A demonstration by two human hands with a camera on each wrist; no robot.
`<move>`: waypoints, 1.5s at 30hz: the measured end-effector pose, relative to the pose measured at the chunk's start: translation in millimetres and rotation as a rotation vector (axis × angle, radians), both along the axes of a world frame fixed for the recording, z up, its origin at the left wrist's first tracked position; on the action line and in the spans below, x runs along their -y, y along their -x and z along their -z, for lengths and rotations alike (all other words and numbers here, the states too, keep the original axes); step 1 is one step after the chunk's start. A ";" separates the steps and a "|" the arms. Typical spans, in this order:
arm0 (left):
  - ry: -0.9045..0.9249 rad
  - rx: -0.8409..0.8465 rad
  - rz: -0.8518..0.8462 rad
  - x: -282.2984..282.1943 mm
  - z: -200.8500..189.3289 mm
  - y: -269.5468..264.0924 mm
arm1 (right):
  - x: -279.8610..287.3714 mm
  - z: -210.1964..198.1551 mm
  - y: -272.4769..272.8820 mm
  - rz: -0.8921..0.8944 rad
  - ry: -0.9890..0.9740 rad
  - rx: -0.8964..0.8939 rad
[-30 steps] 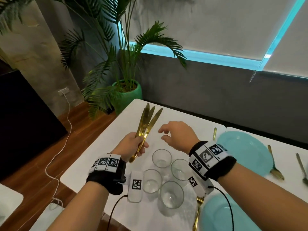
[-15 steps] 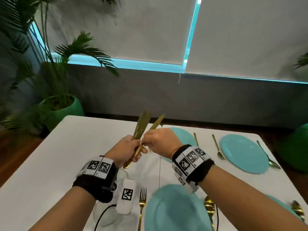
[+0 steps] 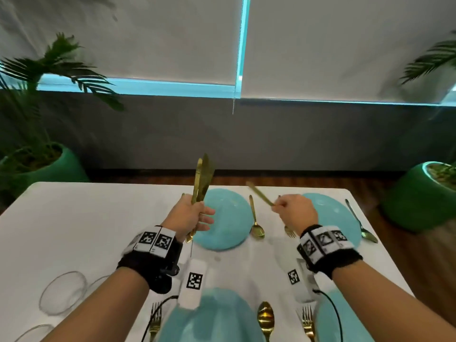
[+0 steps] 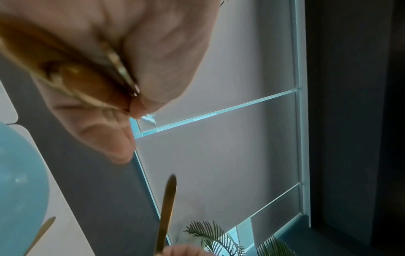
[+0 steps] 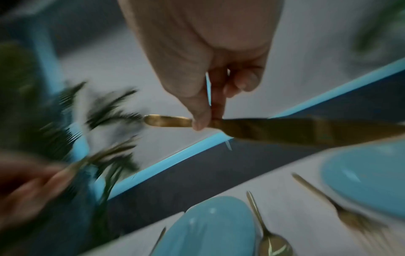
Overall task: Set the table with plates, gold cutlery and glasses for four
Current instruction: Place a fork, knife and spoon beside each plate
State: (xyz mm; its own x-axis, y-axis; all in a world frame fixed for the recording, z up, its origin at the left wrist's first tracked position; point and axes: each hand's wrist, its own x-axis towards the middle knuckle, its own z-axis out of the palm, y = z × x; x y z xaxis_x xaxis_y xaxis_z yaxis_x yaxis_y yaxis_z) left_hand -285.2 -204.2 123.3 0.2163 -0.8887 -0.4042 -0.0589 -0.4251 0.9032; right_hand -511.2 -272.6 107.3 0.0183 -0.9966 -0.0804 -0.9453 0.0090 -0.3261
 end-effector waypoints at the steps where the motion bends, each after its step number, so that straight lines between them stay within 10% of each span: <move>1: 0.005 0.021 -0.001 6.7 1.4 3.5 | 12.5 8.4 11.5 0.096 -0.093 0.001; 12: 0.026 0.045 -0.030 57.8 28.7 27.1 | 84.7 103.0 27.0 0.321 -0.491 0.069; 45: 0.011 0.076 -0.050 61.7 62.3 29.4 | 118.7 151.8 20.3 0.354 -0.248 0.040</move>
